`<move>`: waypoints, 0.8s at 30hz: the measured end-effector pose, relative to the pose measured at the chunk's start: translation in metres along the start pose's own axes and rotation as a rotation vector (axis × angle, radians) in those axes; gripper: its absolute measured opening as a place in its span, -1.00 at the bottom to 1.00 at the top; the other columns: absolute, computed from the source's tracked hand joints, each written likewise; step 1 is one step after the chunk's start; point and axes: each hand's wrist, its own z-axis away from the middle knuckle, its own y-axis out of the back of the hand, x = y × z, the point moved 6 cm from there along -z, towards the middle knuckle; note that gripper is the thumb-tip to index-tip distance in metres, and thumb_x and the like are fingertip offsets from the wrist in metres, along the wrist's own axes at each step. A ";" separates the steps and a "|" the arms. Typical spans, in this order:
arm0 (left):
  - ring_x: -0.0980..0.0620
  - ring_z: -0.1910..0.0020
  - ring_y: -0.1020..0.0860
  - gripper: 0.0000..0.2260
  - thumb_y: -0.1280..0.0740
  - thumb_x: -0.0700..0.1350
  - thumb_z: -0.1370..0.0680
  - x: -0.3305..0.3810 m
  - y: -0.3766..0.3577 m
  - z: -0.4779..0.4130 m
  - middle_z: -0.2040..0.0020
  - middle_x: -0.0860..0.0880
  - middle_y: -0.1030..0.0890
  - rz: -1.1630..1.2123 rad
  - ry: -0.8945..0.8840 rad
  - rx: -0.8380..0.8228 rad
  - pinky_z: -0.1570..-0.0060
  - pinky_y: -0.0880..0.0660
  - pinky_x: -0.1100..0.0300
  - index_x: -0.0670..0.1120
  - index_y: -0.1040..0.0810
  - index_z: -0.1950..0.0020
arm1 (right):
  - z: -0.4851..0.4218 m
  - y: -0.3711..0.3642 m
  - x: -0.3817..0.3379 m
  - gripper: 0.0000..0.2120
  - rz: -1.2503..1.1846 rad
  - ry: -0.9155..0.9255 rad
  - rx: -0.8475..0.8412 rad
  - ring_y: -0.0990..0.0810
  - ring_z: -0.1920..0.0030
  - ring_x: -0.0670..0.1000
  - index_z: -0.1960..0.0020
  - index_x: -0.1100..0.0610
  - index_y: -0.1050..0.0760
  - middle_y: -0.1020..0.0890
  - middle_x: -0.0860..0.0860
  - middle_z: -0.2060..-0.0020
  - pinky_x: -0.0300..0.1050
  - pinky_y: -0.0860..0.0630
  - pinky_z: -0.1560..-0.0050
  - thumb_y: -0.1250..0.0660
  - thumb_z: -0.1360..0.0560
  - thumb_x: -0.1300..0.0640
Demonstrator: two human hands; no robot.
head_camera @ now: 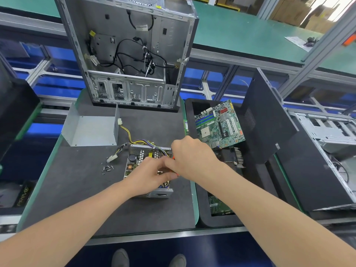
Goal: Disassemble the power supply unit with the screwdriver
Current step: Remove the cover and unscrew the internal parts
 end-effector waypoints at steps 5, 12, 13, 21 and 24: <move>0.30 0.18 -0.60 -0.96 -0.47 -0.18 -0.59 0.001 0.001 0.002 0.18 0.26 -0.66 0.057 -0.012 0.011 0.18 -0.40 0.47 -0.05 -0.64 0.00 | -0.003 -0.004 -0.001 -0.87 -0.097 0.169 -0.128 -0.49 0.22 0.22 0.04 0.07 -0.44 -0.38 0.02 0.30 -0.14 -0.27 0.43 -0.36 -0.49 0.07; 0.22 -0.01 -0.69 -0.95 -0.49 -0.16 -0.58 -0.003 0.001 -0.001 0.07 0.05 -0.74 0.026 0.024 0.022 -0.05 -0.59 0.16 -0.13 -0.69 0.01 | 0.003 -0.007 -0.006 -0.75 -0.084 0.414 -0.189 -0.52 0.16 0.13 0.10 -0.02 -0.34 -0.39 -0.04 0.16 -0.04 -0.43 0.27 -0.43 -0.45 -0.02; 0.23 -0.01 -0.68 -0.95 -0.48 -0.17 -0.58 -0.003 0.002 0.000 0.07 0.05 -0.74 0.018 0.020 0.021 -0.06 -0.59 0.14 -0.15 -0.69 0.01 | 0.003 -0.007 -0.007 -0.75 -0.079 0.412 -0.184 -0.53 0.15 0.14 0.10 -0.02 -0.34 -0.39 -0.03 0.15 -0.04 -0.42 0.27 -0.42 -0.46 -0.02; 0.35 0.27 -0.55 -0.71 -0.44 -0.10 -0.58 0.004 0.003 0.000 0.29 0.33 -0.64 -0.015 0.028 0.029 0.25 -0.37 0.44 0.29 -0.55 0.19 | 0.008 0.007 -0.002 -0.55 0.011 0.042 0.115 -0.38 0.27 0.17 0.10 0.10 -0.28 -0.24 0.00 0.37 -0.03 -0.28 0.30 -0.18 -0.58 -0.30; 0.36 0.16 -0.62 -0.70 -0.48 -0.15 -0.59 0.003 0.002 0.002 0.21 0.32 -0.69 0.006 0.037 0.028 0.20 -0.40 0.43 0.28 -0.59 0.14 | 0.005 0.000 -0.003 -0.62 -0.029 -0.054 0.029 -0.46 0.21 0.20 0.15 0.08 -0.31 -0.22 0.01 0.37 -0.04 -0.31 0.25 -0.17 -0.62 -0.21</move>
